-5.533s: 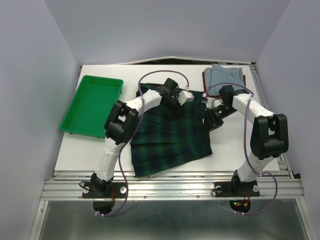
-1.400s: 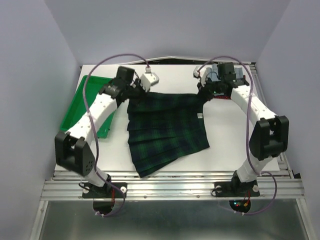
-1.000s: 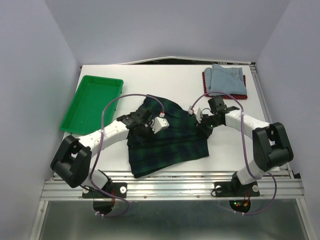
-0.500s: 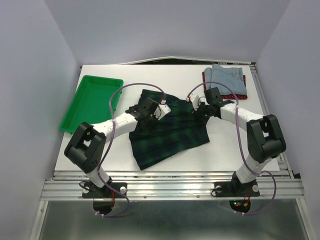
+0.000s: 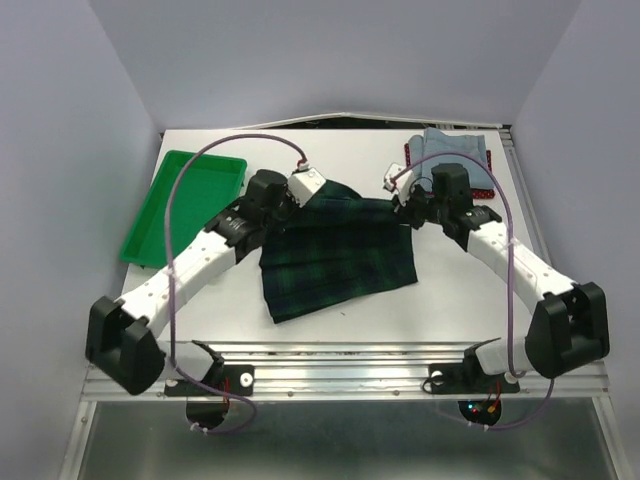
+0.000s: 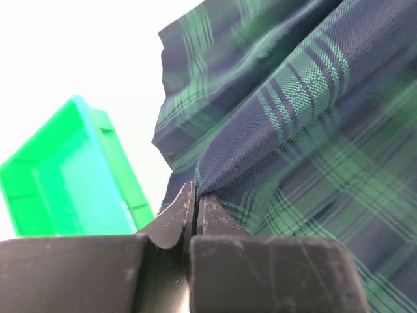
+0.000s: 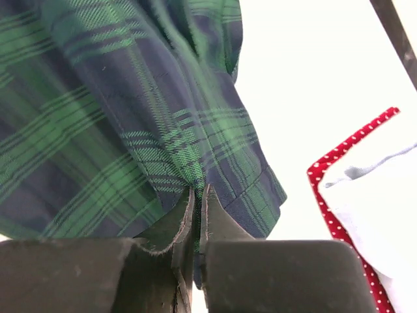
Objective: Fold and stack the skirts
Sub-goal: Fold the skirt
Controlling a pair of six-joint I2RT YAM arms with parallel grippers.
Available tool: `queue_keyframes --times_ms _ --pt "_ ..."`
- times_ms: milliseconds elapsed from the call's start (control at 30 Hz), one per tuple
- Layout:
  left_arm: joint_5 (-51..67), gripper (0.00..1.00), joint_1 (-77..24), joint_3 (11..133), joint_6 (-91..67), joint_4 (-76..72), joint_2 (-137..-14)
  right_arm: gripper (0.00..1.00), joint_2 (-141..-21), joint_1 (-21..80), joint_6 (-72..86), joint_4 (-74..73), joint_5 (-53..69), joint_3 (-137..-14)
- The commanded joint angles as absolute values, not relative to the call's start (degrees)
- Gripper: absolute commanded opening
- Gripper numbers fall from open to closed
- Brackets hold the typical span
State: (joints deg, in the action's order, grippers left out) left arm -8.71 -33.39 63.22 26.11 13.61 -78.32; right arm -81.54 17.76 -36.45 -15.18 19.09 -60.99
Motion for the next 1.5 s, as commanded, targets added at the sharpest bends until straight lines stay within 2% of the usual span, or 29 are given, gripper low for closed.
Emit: queue_keyframes --times_ms 0,200,233,267,300,333,367,433,467,533,633,733,767,867,900,1000,1100,1167,1367,1467 --pt "-6.78 0.00 -34.19 58.04 29.87 20.47 -69.88 0.01 -75.51 19.24 -43.84 -14.94 20.30 -51.19" --pt "-2.55 0.00 -37.96 44.94 30.41 18.38 -67.76 0.01 -73.56 22.58 -49.65 -10.81 19.60 -38.42" --pt "-2.29 0.00 -38.40 43.52 31.02 17.85 -67.94 0.04 -73.39 22.59 -50.09 -10.81 19.69 -37.28" --pt "-2.37 0.06 -38.93 42.29 31.55 17.15 -68.55 0.16 -73.13 23.46 -50.27 -11.85 20.04 -35.96" --pt "-2.11 0.18 -39.98 40.54 31.90 17.14 -68.64 0.53 -72.69 23.47 -50.01 -12.47 20.39 -35.95" --pt "-0.63 0.54 -40.43 40.17 32.08 17.75 -68.21 0.60 -71.47 23.47 -47.92 -13.00 20.83 -36.47" --pt "0.34 0.69 -40.60 40.17 31.99 18.62 -67.59 0.60 -70.67 23.47 -46.77 -13.44 20.66 -37.26" --pt "2.63 0.98 -40.78 42.70 30.51 20.38 -65.49 0.77 -68.74 23.47 -42.05 -15.19 20.04 -39.98" --pt "3.51 0.99 -40.78 45.85 29.89 22.91 -65.04 0.89 -67.77 23.47 -40.10 -16.60 18.65 -43.30" --pt "4.04 0.99 -40.78 48.94 29.01 25.48 -63.55 0.99 -64.45 23.47 -35.97 -17.22 17.93 -45.69" --pt "7.28 0.99 -40.78 53.43 29.35 28.03 -57.33 1.00 -61.79 23.47 -28.60 -19.67 18.19 -49.91" --pt "8.25 0.99 -40.78 56.15 28.74 28.82 -59.74 1.00 -63.80 23.47 -19.65 -27.92 18.90 -53.34" --pt "8.78 0.95 -40.78 58.34 28.04 28.92 -65.68 0.98 -66.42 23.47 -12.29 -31.08 18.37 -54.31" --pt "11.51 0.78 -40.78 59.23 27.78 28.31 -71.79 0.93 -68.02 22.33 -6.52 -34.00 21.00 -55.19" --pt "11.43 0.70 -40.87 59.59 26.82 27.52 -73.81 0.87 -69.59 21.54 -4.50 -34.62 21.88 -55.46" --pt "12.39 0.61 -40.78 59.59 24.88 24.97 -80.49 0.77 -73.45 17.59 2.35 -37.08 26.27 -55.55" --pt "12.57 0.60 -40.78 60.37 23.29 21.98 -85.16 0.70 -76.81 16.79 5.79 -39.29 30.83 -56.60" --pt "12.39 0.60 -40.61 61.17 21.54 21.18 -88.50 0.68 -79.36 16.79 8.34 -38.50 33.92 -56.08" --pt "15.20 0.55 -37.62 61.00 16.36 21.62 -95.44 0.61 -92.18 16.79 4.14 -38.94 25.41 -58.53" --pt "18.10 0.47 -34.64 60.47 14.42 21.80 -98.34 0.61 -98.85 16.79 3.69 -35.44 23.21 -60.02"
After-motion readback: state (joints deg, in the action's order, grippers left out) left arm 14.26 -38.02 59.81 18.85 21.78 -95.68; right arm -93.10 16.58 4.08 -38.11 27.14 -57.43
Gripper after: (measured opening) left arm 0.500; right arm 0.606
